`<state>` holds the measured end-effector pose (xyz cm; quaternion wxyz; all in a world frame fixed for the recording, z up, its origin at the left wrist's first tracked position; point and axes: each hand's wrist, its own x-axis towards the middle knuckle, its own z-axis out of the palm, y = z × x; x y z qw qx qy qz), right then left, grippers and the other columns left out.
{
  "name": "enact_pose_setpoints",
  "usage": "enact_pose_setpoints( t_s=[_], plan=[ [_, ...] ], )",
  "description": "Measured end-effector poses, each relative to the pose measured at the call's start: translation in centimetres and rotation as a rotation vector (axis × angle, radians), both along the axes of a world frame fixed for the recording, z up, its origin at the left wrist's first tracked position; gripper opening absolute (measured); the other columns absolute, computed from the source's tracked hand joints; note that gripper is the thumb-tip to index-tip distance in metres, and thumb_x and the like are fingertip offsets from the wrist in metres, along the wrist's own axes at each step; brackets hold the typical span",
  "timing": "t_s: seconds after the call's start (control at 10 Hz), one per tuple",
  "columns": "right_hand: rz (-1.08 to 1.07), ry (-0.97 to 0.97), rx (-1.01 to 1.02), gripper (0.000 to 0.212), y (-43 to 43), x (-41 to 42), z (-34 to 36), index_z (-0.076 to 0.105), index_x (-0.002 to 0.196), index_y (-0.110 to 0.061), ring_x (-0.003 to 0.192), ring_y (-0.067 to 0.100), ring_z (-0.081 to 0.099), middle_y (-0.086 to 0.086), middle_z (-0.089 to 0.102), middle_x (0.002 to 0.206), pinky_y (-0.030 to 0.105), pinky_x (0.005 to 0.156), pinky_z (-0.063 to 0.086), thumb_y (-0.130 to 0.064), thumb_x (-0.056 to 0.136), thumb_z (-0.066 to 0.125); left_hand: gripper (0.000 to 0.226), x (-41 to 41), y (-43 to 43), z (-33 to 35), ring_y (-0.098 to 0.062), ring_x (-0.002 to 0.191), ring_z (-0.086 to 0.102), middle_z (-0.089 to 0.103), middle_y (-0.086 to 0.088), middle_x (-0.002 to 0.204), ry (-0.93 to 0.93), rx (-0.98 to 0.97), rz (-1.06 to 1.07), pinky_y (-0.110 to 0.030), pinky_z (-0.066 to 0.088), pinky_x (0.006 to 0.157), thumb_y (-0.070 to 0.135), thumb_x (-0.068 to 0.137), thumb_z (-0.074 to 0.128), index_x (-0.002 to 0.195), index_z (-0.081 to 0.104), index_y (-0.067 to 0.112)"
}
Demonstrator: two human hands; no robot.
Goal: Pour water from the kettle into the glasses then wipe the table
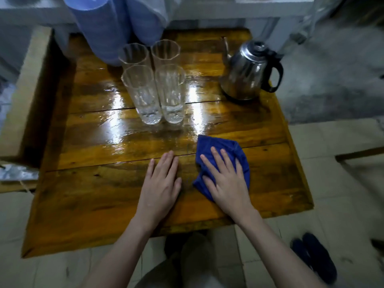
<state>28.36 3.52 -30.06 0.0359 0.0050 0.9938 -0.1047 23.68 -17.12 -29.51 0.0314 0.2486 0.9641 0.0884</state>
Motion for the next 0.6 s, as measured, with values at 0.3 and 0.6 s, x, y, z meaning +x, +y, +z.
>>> enact_pose_setpoints(
  t_s=[0.3,0.6],
  plan=[
    [-0.231,-0.026,0.001,0.058,8.3,3.0,0.1,0.017,0.156,-0.036,0.153,0.018,0.001,-0.004,0.008,0.166,0.049,0.121,0.005,-0.052,0.100,0.023,0.065,0.8,1.4,-0.4,-0.023,0.150,0.013,0.019,-0.009,0.161,0.005,-0.062,-0.004,-0.053,0.012,0.120,0.047,0.099,0.022,0.152,0.024,0.010],
    [-0.123,-0.072,0.177,0.064,6.1,0.9,4.1,0.041,0.149,-0.010,0.140,0.032,0.041,0.014,0.040,0.154,0.052,0.113,0.036,-0.046,0.097,0.033,0.067,-0.6,0.3,2.5,-0.025,0.143,0.034,0.038,-0.012,0.153,-0.076,-0.054,-0.014,-0.047,0.023,0.119,0.046,0.100,0.010,0.145,0.039,0.006]
  ],
)
